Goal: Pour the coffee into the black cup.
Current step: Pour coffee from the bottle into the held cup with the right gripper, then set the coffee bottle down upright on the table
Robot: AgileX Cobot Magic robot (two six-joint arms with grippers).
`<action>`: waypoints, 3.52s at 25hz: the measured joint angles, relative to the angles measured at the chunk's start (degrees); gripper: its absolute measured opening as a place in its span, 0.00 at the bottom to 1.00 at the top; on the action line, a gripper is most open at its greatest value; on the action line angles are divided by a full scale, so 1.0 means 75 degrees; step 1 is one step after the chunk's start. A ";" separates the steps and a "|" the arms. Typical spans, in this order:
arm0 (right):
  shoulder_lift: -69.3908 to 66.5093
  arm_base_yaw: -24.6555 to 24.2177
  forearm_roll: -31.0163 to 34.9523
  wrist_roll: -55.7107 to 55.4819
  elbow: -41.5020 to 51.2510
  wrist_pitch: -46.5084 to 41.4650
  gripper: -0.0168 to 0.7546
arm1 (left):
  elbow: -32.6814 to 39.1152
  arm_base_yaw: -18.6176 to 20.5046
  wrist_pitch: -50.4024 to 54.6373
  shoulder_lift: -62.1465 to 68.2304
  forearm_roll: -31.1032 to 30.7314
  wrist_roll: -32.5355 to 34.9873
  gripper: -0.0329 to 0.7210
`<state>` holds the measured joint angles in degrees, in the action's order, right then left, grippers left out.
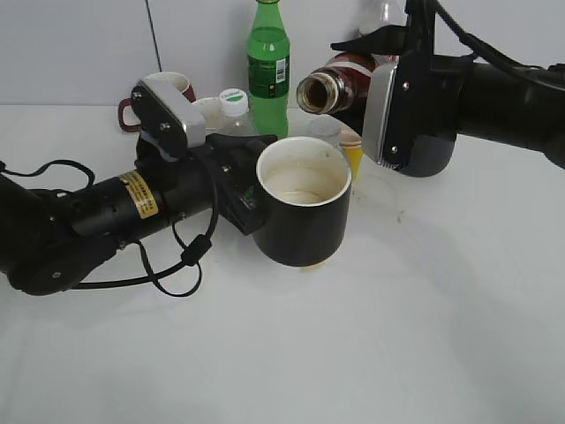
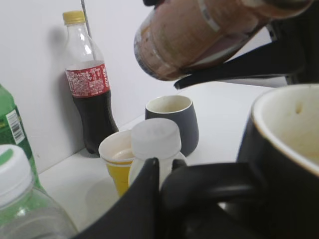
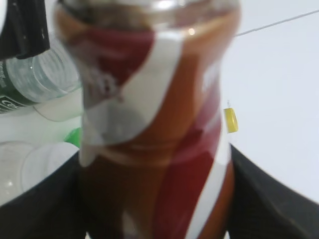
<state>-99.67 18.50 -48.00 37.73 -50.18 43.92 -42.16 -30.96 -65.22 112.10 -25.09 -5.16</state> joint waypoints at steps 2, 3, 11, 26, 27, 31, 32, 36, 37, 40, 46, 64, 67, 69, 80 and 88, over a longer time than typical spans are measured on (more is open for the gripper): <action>0.0000 0.0000 0.0000 0.0176 0.0000 0.0000 0.67 | 0.0000 0.0000 0.0070 0.0000 0.0000 0.0000 0.10; 0.0000 0.0000 0.0000 0.0266 0.0000 0.0000 0.67 | 0.0000 0.0000 0.0077 0.0000 0.0000 0.0000 0.10; 0.0000 0.0000 0.0007 0.0968 0.0000 0.0000 0.67 | -0.0006 0.0000 0.0101 0.0000 0.0008 0.0000 0.10; 0.0000 0.0000 0.0029 0.1646 0.0000 0.0000 0.67 | -0.0006 0.0000 0.0101 0.0000 -0.0045 -0.0003 0.10; 0.0000 0.0000 0.0029 0.1654 0.0000 0.0000 0.67 | -0.0006 0.0000 0.0101 0.0000 -0.0090 -0.0020 0.10; 0.0000 0.0000 0.0045 0.1684 0.0000 0.0000 0.67 | -0.0006 0.0000 0.0101 0.0000 -0.0151 -0.0087 0.10; 0.0000 0.0000 0.0047 0.1683 0.0000 0.0000 0.67 | -0.0006 0.0000 0.0101 0.0000 -0.0151 -0.0086 0.10; 0.0000 0.0000 0.0054 0.1692 0.0000 0.0000 0.67 | -0.0006 0.0000 0.0101 0.0000 -0.0151 -0.0086 0.10; 0.0000 0.0000 0.0054 0.1692 0.0000 0.0000 0.67 | -0.0006 0.0000 0.0101 0.0000 -0.0151 -0.0088 0.10; 0.0000 0.0000 0.0062 0.1692 0.0000 0.0000 0.67 | -0.0006 0.0000 0.0101 0.0000 -0.0156 -0.0096 0.10; 0.0000 0.0000 0.0179 0.1592 0.0000 0.0000 0.67 | -0.0006 0.0000 0.0103 0.0000 -0.0156 -0.0096 0.10; 0.0000 0.0000 0.2176 -0.2278 0.0000 -0.0014 0.67 | 0.0424 0.0000 0.0092 -0.0102 0.0495 -0.0096 0.10; 0.0000 0.0000 0.2745 -0.3052 0.0000 -0.0014 0.67 | 0.0951 0.0000 -0.0013 -0.0338 0.1391 -0.0098 0.10; 0.0000 0.0000 0.3187 -0.3696 0.0000 -0.0014 0.67 | 0.1310 0.0037 -0.0073 -0.0514 0.1949 -0.0028 0.10; 0.0000 0.0001 0.5969 -0.4959 0.1338 -0.0014 0.67 | 0.2423 0.1433 -0.0090 -0.0843 0.3594 0.0346 0.10; -0.0180 0.0001 0.7218 -0.4604 0.2282 0.0098 0.67 | 0.2246 0.2231 -0.0140 -0.0496 0.3819 0.0346 0.10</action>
<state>-101.01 18.51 6.13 3.20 -33.06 44.65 -25.31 -14.22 -66.27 108.38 3.55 -2.56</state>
